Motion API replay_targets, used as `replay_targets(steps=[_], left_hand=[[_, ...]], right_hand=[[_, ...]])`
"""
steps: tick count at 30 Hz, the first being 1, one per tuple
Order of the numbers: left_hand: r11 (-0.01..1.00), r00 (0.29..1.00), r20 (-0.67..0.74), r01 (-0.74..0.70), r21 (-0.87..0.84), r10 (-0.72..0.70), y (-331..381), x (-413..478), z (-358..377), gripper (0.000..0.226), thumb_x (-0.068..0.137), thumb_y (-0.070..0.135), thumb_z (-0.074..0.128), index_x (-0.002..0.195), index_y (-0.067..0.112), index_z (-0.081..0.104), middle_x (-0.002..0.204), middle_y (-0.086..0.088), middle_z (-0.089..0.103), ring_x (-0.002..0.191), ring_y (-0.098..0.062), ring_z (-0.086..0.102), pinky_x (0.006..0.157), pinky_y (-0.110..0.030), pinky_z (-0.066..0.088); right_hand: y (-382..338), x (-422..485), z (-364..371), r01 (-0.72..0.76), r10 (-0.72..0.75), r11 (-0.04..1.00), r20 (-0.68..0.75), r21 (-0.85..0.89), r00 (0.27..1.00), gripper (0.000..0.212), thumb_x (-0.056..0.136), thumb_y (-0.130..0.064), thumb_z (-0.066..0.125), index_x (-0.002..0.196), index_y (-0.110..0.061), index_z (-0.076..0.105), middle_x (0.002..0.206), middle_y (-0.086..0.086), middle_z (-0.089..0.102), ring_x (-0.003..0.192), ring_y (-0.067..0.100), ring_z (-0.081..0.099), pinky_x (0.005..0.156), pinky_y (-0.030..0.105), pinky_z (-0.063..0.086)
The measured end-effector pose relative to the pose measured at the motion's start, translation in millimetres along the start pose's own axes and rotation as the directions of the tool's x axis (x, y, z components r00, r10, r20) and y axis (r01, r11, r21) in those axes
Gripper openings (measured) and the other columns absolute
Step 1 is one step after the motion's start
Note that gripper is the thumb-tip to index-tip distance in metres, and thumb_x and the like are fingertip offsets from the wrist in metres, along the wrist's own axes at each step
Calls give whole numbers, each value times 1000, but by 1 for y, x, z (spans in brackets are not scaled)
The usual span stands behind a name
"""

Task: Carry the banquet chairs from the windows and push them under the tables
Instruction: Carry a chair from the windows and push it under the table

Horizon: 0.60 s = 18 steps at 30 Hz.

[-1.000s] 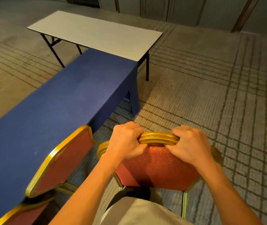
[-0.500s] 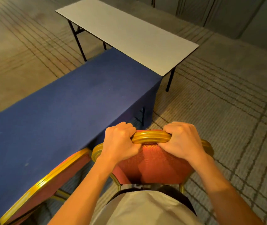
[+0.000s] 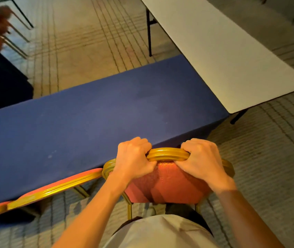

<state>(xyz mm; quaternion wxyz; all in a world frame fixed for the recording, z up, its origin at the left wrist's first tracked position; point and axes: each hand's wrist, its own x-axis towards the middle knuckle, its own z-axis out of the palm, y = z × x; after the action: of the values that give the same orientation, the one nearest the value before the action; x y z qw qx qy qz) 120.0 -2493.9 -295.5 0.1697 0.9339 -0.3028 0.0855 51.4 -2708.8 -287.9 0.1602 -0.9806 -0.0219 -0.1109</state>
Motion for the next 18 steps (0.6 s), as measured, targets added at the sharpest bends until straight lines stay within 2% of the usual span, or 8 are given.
replay_targets(steps=[4, 6, 11, 15, 18], left_hand=[[992, 994, -16, 112, 52, -111, -10, 21, 6, 23, 61, 38, 51, 50, 18, 45, 51, 3, 43, 49, -18, 44, 44, -26, 21], [986, 987, -48, 158, 58, -156, -13, 29, 6, 24, 62, 38, 52, 50, 18, 44, 51, 3, 42, 48, -18, 43, 45, -24, 19], [970, 970, -94, 233, 71, -226, -24, 51, 5, 23, 65, 35, 50, 52, 22, 36, 51, 4, 39, 48, -18, 38, 50, -21, 9], [961, 963, -50, 269, 61, -267, -44, 66, 16, 27, 62, 32, 59, 55, 23, 35, 53, 4, 41, 49, -19, 40, 46, -22, 16], [948, 951, 8, 309, 75, -310, -56, 73, 28, 32, 58, 30, 69, 56, 22, 38, 54, 5, 41, 50, -17, 37, 47, -21, 13]], right_hand=[[19, 50, 10, 110, -110, 994, 45, 1, 993, 34, 73, -50, 75, 58, -26, 57, 57, -10, 53, 53, 12, 47, 54, 24, 28], [24, 68, 14, 162, -163, 987, 67, 16, 984, 35, 72, -49, 79, 58, -26, 57, 57, -10, 52, 54, 12, 45, 53, 24, 28], [28, 114, 15, 223, -228, 973, 92, 56, 969, 39, 70, -45, 77, 59, -32, 42, 57, -14, 38, 54, 10, 37, 51, 19, 18], [30, 147, 34, 252, -256, 967, 144, 42, 956, 33, 69, -39, 81, 58, -25, 53, 57, -11, 48, 56, 14, 43, 54, 26, 30], [33, 162, 49, 235, -237, 971, 194, 33, 952, 30, 69, -35, 82, 59, -23, 57, 57, -10, 50, 57, 15, 45, 53, 29, 37]])
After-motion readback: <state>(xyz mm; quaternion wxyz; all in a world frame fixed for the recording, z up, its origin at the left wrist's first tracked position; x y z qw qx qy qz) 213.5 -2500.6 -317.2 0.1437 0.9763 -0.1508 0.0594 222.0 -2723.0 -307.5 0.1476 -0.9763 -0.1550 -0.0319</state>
